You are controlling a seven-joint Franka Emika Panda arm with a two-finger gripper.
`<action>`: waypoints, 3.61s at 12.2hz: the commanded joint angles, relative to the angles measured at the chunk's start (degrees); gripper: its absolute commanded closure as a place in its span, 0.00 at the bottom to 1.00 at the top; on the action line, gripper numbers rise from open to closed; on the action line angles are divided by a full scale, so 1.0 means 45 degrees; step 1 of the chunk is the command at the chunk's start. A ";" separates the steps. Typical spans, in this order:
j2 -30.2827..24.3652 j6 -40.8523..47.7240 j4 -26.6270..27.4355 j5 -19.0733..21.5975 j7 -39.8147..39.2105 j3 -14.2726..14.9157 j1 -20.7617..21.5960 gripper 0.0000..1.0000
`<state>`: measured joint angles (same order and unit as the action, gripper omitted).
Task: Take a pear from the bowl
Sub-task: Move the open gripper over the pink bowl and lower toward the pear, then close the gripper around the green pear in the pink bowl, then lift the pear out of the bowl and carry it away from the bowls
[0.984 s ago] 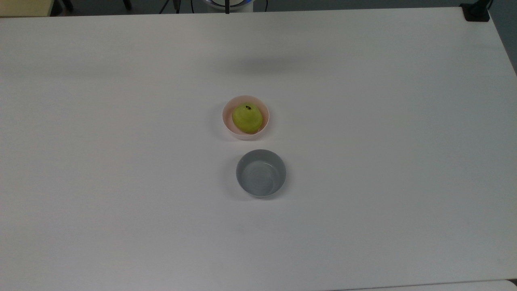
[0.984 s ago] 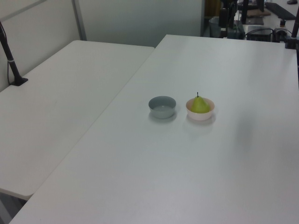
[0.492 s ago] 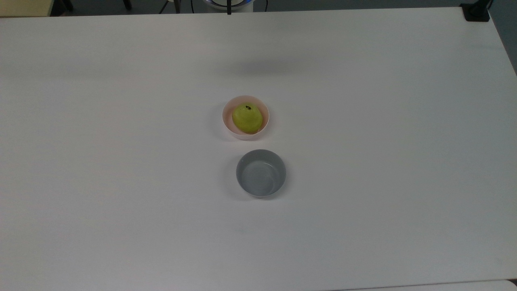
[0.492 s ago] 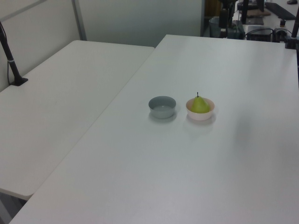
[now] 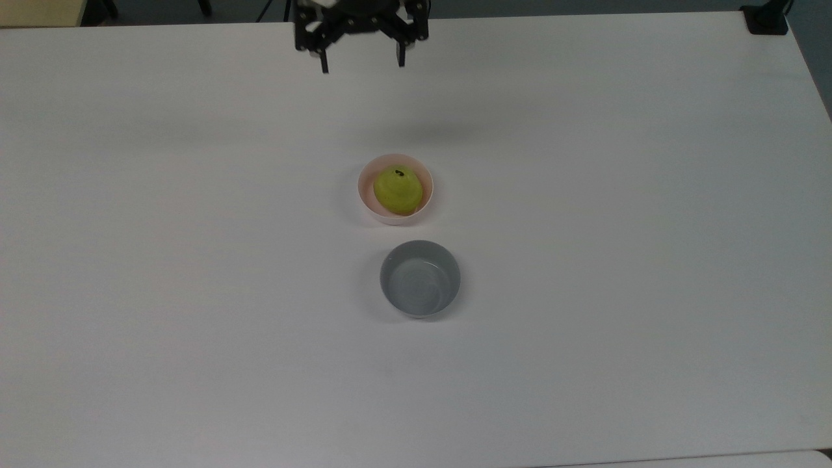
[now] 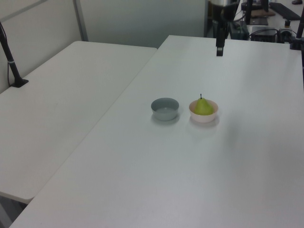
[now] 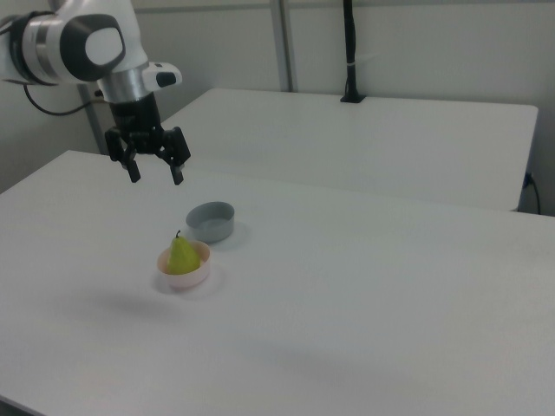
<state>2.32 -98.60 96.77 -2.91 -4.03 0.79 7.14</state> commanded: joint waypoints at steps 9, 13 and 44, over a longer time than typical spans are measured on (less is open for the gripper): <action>0.2257 -0.3612 0.1968 -0.0173 -0.0568 0.0060 0.0835 0.00; 0.2705 -0.5080 0.2811 -0.0350 -0.0589 0.0060 0.0816 0.10; 0.1398 -0.0490 -0.0684 0.0334 -0.1796 0.0275 -0.1699 0.52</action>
<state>8.50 -101.85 94.96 -2.31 -7.20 1.76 3.09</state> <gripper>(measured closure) 0.291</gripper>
